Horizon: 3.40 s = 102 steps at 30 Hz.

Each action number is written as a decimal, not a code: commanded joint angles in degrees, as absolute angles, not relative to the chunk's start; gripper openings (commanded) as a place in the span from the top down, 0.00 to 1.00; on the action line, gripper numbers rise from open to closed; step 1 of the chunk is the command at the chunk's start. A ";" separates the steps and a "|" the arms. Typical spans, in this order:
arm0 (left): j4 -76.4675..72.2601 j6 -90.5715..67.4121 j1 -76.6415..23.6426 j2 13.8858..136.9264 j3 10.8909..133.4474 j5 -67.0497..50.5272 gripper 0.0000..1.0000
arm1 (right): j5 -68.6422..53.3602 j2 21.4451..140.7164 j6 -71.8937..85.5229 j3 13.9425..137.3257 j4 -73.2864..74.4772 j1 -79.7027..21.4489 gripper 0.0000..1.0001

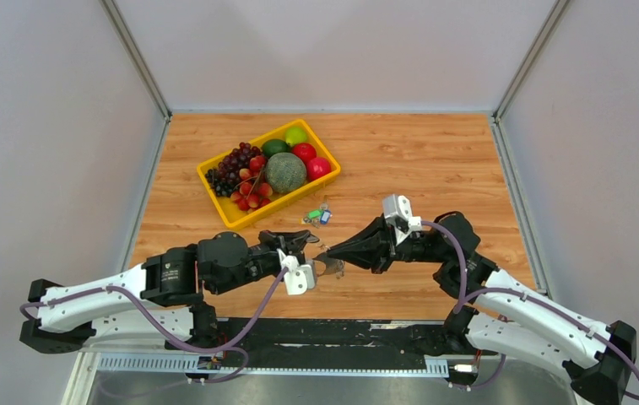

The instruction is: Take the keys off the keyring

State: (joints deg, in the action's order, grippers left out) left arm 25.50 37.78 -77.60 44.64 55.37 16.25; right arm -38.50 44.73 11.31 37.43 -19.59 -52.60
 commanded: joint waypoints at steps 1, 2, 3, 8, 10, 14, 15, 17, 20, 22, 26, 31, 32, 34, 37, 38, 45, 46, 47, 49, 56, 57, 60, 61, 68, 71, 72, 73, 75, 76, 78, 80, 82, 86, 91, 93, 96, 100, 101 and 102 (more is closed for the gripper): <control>22.62 39.99 -77.07 43.31 55.28 21.05 1.00 | -41.30 46.35 13.36 38.06 -20.51 -53.05 1.00; 22.52 40.12 -77.07 43.41 55.13 20.41 1.00 | -41.24 47.05 13.70 38.32 -20.33 -53.06 1.00; 22.33 40.31 -77.08 43.57 55.12 19.30 1.00 | -41.11 47.78 13.91 38.73 -19.98 -53.03 1.00; 21.94 41.65 -77.09 44.36 54.61 18.88 1.00 | -41.06 52.42 14.36 40.92 -17.31 -53.12 1.00; 21.78 42.34 -77.08 44.57 54.61 18.74 1.00 | -41.15 54.31 14.62 41.62 -16.35 -53.11 1.00; 21.67 42.72 -77.08 45.12 54.48 16.99 1.00 | -39.69 57.17 15.94 42.53 -16.08 -53.15 1.00; 21.69 42.76 -77.08 45.24 54.25 16.89 1.00 | -38.97 57.69 16.32 42.74 -16.04 -53.15 1.00; 21.62 42.80 -77.08 45.67 53.89 17.98 1.00 | -37.91 58.24 16.37 43.00 -15.85 -53.03 0.96; 21.32 42.13 -77.10 45.39 53.52 20.83 1.00 | -37.28 57.04 15.29 42.24 -15.82 -53.07 0.72; 21.13 41.76 -77.06 44.34 53.33 21.51 1.00 | -36.62 55.49 14.11 41.26 -15.67 -53.11 0.64; 22.00 40.90 -77.08 42.95 53.35 21.86 1.00 | -33.80 51.79 11.44 39.18 -14.54 -53.08 0.58; 25.05 38.81 -77.08 43.52 54.73 22.21 1.00 | -30.49 48.37 9.17 37.71 -12.05 -53.08 0.51; 25.49 38.61 -77.08 43.71 54.82 22.18 1.00 | -30.35 47.96 8.82 37.44 -11.73 -53.01 0.51; 25.55 38.29 -77.08 43.75 54.75 21.78 1.00 | -30.54 47.32 8.11 37.04 -11.55 -53.11 0.52; 25.30 37.98 -77.08 43.48 54.67 19.48 1.00 | -32.96 47.18 6.52 37.00 -12.04 -53.11 0.61; 25.22 37.93 -77.08 43.40 54.60 18.66 1.00 | -34.18 47.27 5.75 37.00 -12.39 -53.15 0.61; 22.49 38.28 -77.08 43.24 53.32 8.69 1.00 | -39.43 45.88 -1.48 35.55 -16.19 -53.30 0.66; 22.45 38.26 -77.08 43.37 53.39 8.56 1.00 | -39.82 45.56 -1.94 35.51 -16.29 -53.30 0.67; 22.36 38.28 -77.08 43.58 53.37 8.45 1.00 | -40.24 45.31 -2.29 35.37 -16.37 -53.30 0.69; 22.21 38.36 -77.08 43.83 53.46 8.25 1.00 | -40.85 45.18 -2.37 35.16 -16.57 -53.31 0.71; 22.02 38.61 -77.08 44.87 54.27 7.36 1.00 | -43.14 45.78 -2.03 35.24 -17.35 -54.19 0.72; 22.04 38.64 -77.08 45.02 54.35 7.37 1.00 | -43.14 45.87 -2.02 35.31 -17.38 -54.34 0.72; 21.99 38.59 -77.09 45.29 54.55 7.01 1.00 | -42.96 46.20 -2.24 35.49 -17.40 -54.51 0.73; 21.98 38.55 -77.09 45.32 54.64 6.93 1.00 | -42.71 46.33 -2.20 35.59 -17.38 -54.57 0.74; 22.02 38.20 -77.08 45.72 55.34 6.27 1.00 | -40.49 47.20 -2.44 36.21 -16.87 -54.60 0.76; 22.11 37.98 -77.08 45.55 55.58 6.05 1.00 | -38.71 46.71 -2.72 35.92 -16.58 -54.66 0.75; 22.14 37.93 -77.08 45.38 55.61 5.99 1.00 | -38.39 46.47 -2.72 35.87 -16.61 -54.61 0.75; 22.10 37.89 -77.08 45.37 55.63 5.94 1.00 | -38.21 46.30 -2.77 35.86 -16.57 -54.58 0.74; 22.22 37.88 -77.08 45.21 55.59 6.03 1.00 | -37.59 46.03 -2.81 35.78 -16.55 -54.67 0.73; 22.21 37.88 -77.08 45.12 55.61 6.09 1.00 | -37.10 45.91 -2.81 35.71 -16.53 -54.62 0.72; 22.22 37.88 -77.08 44.97 55.63 6.12 1.00 | -36.18 45.67 -2.75 35.60 -16.51 -54.65 0.66; 22.23 37.81 -77.08 44.89 55.63 6.15 1.00 | -36.04 45.68 -2.81 35.60 -16.52 -54.63 0.65; 22.24 37.72 -77.08 44.81 55.70 6.11 1.00 | -36.16 45.98 -2.71 35.67 -16.52 -54.64 0.66; 21.78 37.44 -77.08 44.88 55.85 6.42 1.00 | -37.69 47.12 -2.19 35.94 -17.10 -54.78 0.74; 21.02 35.61 -77.08 45.88 56.77 7.36 1.00 | -36.71 48.83 -1.85 36.42 -18.18 -55.84 0.77; 21.28 35.29 -77.08 46.16 57.15 7.51 1.00 | -35.79 49.35 -1.82 36.63 -18.37 -56.23 0.79; 21.56 35.16 -77.08 46.07 57.17 8.02 1.00 | -35.30 49.90 -1.57 37.19 -18.10 -56.47 0.97; 21.78 35.67 -77.12 44.99 56.61 9.39 1.00 | -34.76 49.46 -0.45 37.44 -17.48 -56.43 1.00; 21.74 35.90 -77.10 44.69 56.21 9.75 1.00 | -34.30 49.29 -0.31 37.56 -17.04 -56.44 1.00; 21.67 36.51 -77.06 44.13 56.05 10.30 1.00 | -33.58 49.16 1.66 37.73 -16.62 -56.43 1.00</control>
State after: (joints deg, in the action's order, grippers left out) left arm 25.93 36.56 -77.06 46.17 53.93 9.52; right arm -35.59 49.32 -1.37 35.33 -16.58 -55.88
